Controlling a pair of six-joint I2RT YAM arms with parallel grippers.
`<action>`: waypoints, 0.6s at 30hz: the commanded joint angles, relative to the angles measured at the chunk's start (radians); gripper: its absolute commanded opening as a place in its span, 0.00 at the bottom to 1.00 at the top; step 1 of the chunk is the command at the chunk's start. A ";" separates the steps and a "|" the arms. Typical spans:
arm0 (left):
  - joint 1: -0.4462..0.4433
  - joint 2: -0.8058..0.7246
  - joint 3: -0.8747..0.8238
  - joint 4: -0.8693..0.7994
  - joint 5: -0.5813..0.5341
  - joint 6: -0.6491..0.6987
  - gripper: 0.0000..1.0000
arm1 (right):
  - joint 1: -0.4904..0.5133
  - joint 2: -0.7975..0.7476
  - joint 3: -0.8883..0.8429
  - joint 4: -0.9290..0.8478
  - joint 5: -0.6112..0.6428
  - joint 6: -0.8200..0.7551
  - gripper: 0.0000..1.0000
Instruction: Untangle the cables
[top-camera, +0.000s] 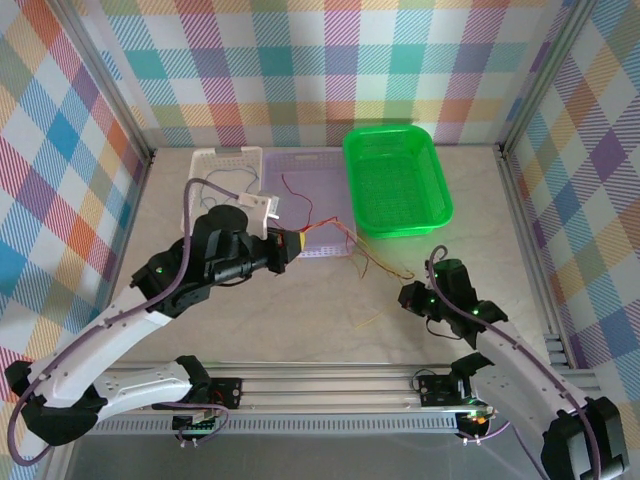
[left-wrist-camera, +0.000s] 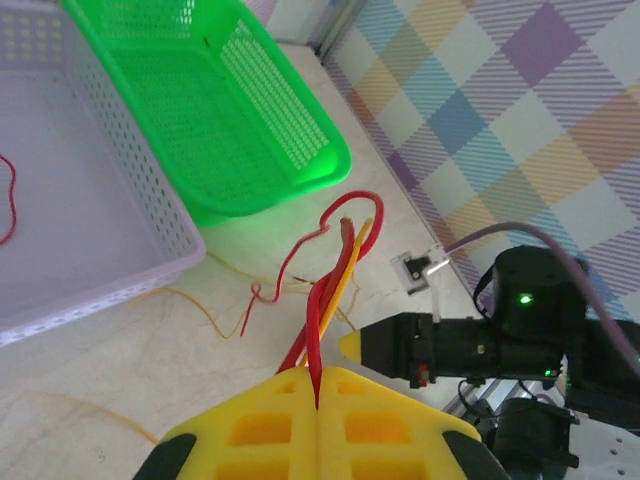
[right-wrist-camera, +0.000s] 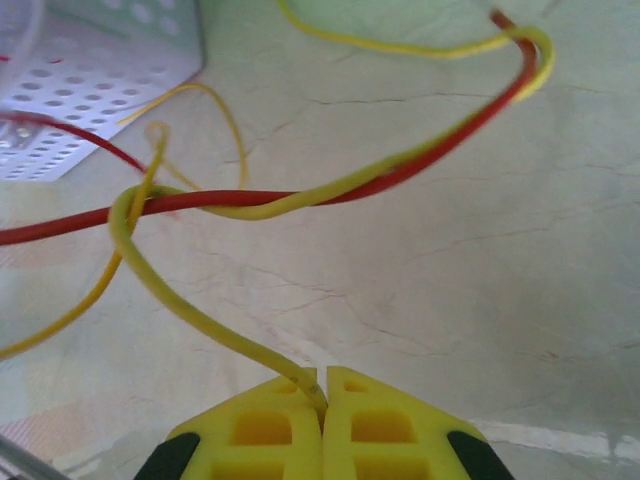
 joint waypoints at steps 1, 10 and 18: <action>0.017 -0.005 0.101 -0.129 -0.065 0.062 0.00 | -0.031 0.019 -0.017 -0.034 0.014 0.028 0.00; 0.062 -0.017 0.293 -0.329 -0.149 0.155 0.00 | -0.158 0.044 -0.047 -0.063 -0.039 0.036 0.00; 0.066 -0.035 0.313 -0.339 -0.093 0.169 0.00 | -0.170 -0.016 -0.018 -0.062 -0.099 -0.005 0.00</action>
